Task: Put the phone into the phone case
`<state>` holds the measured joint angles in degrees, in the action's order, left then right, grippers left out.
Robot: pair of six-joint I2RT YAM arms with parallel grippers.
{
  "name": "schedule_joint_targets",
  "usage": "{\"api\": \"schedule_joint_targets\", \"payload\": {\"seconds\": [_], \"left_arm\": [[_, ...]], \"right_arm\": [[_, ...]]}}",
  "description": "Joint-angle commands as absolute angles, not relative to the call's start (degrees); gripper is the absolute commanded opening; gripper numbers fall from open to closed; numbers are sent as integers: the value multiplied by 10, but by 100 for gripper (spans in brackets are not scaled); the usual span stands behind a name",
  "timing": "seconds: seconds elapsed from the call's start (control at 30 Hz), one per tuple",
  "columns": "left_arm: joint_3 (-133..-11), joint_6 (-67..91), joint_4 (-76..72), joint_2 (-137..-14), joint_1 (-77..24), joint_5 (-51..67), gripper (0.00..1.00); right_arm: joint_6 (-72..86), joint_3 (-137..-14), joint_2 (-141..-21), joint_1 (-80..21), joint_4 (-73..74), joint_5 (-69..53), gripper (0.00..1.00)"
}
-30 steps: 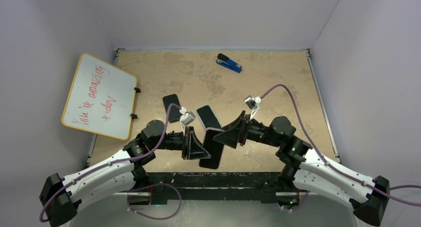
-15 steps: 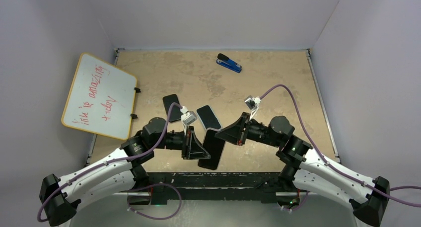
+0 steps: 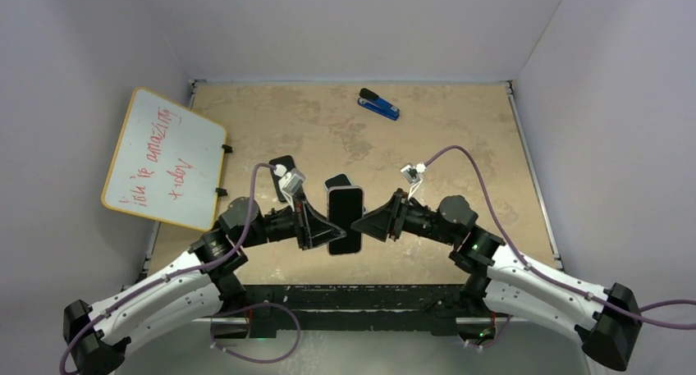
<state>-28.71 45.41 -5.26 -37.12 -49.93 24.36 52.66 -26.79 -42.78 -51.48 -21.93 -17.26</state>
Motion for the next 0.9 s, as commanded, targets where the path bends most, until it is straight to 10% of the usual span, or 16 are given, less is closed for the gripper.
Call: {"api": "schedule_joint_targets", "payload": {"seconds": [0.0,0.27,0.6,0.87], "left_arm": [[-275,491,-150,-375,-498,246,0],[-258,493,-156,-381,-498,240,0],[-338,366,87,-392,-498,132,77],[-419,262,240,-422,-498,39,88]], "right_arm": [[555,-259,-453,-519,-307,-181,45],[574,-242,-491,-518,-376,-193,0],[518,-278,-463,-517,-238,-124,0],[417,-367,-478,-472,20,-7,0]]}}
